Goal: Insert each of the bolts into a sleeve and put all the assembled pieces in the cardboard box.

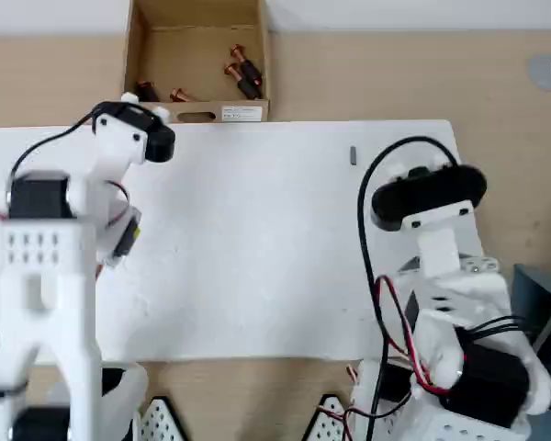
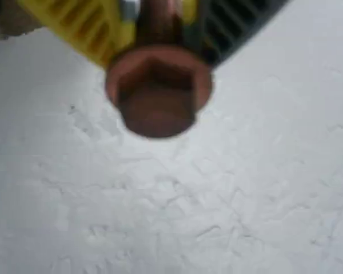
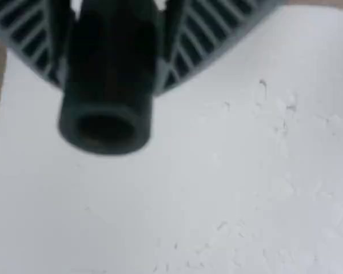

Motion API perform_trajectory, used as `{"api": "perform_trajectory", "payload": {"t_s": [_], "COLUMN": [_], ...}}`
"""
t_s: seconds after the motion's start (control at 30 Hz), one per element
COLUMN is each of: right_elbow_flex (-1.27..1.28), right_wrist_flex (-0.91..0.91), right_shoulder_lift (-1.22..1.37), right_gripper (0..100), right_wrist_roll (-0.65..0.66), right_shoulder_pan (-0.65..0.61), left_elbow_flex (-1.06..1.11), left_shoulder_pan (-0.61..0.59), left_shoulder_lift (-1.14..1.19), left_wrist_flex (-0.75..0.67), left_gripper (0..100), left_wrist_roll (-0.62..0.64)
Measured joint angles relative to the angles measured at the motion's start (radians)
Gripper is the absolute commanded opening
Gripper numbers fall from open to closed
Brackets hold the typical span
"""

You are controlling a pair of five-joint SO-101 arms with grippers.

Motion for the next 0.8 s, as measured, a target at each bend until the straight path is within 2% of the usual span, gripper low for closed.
{"api": "perform_trajectory", "payload": {"t_s": [0.3,0.4,0.63,0.8], "right_elbow_flex": [0.288,0.358,0.506,0.608], "right_wrist_flex": [-0.252,-0.313,-0.456,-0.565], "right_shoulder_lift": [-0.166,-0.187,-0.249,-0.311], "right_gripper": [0.9,0.9,0.9,0.9], "right_wrist_roll": [-0.16,-0.222,-0.39,-0.419], "right_shoulder_pan": [-0.003,-0.048,-0.292,-0.497], "left_elbow_flex": [0.356,0.459,0.641,0.732], "left_shoulder_pan": [0.006,0.006,0.006,0.006], "left_shoulder_lift": [-0.416,-0.531,-0.775,-0.951], "left_wrist_flex": [-0.279,-0.348,-0.506,-0.572], "left_gripper": [0,0,0,0], "left_wrist_roll": [0.341,0.436,0.657,0.816]}}
